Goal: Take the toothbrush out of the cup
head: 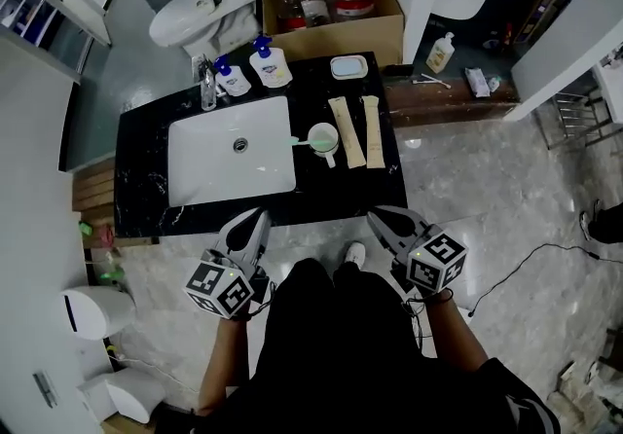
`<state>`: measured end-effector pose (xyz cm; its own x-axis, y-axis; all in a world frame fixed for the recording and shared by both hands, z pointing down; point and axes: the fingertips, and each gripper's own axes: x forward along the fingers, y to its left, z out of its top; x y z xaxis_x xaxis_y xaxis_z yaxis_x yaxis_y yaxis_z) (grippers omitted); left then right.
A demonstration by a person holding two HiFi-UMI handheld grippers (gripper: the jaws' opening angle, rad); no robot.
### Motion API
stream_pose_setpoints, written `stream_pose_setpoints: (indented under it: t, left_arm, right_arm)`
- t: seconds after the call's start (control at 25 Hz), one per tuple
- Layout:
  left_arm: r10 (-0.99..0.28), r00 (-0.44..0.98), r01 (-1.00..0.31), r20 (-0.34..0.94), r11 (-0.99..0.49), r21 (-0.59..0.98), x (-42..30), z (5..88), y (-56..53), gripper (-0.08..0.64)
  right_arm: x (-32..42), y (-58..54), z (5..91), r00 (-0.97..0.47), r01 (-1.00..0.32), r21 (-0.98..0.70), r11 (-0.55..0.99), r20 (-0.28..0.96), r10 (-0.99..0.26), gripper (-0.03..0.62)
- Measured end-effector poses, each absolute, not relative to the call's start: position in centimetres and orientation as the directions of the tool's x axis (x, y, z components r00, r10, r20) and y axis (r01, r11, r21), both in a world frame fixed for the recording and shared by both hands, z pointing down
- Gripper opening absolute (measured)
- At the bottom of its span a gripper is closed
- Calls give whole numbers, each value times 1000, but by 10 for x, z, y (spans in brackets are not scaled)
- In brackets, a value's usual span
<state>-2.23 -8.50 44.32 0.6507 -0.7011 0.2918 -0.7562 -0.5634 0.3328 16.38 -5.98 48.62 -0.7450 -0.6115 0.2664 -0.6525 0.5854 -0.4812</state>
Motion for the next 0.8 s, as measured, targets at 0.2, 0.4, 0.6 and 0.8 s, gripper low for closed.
stream_pose_setpoints:
  t: [0.2, 0.4, 0.6, 0.8]
  left_arm:
    - [-725, 628, -773, 285, -537, 338, -31, 445, -90, 8]
    - [-736, 621, -774, 269, -521, 359, -43, 450, -101, 8]
    - [-729, 633, -762, 259, -530, 372, -51, 455, -125, 8]
    - [-706, 664, -737, 246, -564, 372, -55, 455, -150, 8]
  right_arm:
    - [157, -78, 490, -760, -642, -470, 606, 284, -585, 15]
    - [146, -94, 488, -761, -644, -456, 614, 305, -572, 15]
    - [133, -117, 487, -752, -657, -431, 618, 328, -571, 15]
    - [125, -132, 490, -732, -680, -425, 597, 358, -580, 15]
